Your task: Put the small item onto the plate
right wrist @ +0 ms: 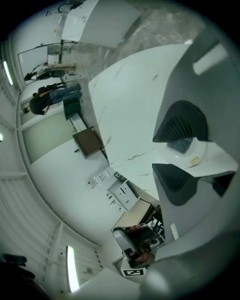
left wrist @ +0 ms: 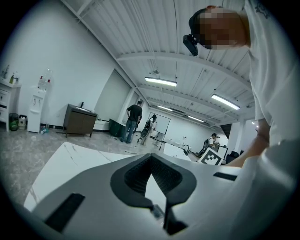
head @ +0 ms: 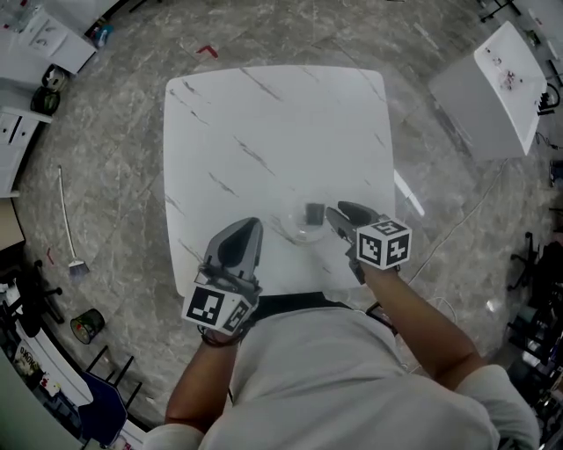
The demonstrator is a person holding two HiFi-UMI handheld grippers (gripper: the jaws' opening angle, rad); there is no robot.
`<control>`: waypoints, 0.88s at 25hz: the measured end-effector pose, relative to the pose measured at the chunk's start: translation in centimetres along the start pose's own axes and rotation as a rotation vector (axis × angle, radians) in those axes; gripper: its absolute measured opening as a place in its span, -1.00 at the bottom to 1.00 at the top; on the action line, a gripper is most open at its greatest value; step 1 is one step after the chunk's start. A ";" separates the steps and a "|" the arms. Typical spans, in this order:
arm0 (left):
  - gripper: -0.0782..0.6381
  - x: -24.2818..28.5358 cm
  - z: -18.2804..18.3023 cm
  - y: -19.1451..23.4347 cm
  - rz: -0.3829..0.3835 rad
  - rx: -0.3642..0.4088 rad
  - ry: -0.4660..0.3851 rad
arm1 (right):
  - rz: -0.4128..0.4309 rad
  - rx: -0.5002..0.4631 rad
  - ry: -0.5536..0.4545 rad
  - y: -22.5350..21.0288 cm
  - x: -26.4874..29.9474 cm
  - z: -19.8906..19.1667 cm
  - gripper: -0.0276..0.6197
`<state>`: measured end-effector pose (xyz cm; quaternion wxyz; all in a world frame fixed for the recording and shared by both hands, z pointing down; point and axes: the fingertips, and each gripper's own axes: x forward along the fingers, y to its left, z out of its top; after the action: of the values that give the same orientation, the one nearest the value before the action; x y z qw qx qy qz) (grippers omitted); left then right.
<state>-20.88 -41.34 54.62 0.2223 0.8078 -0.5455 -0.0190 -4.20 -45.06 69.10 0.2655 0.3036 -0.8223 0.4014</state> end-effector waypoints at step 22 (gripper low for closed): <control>-0.76 -6.2 15.3 -27.0 -0.073 0.281 -0.199 | 0.399 -0.590 -0.719 22.2 -37.6 11.0 -0.91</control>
<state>-4.02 -32.71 29.30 0.0514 0.8445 -0.5322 -0.0306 3.22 -32.36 26.56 -0.0421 0.1716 -0.9821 0.0649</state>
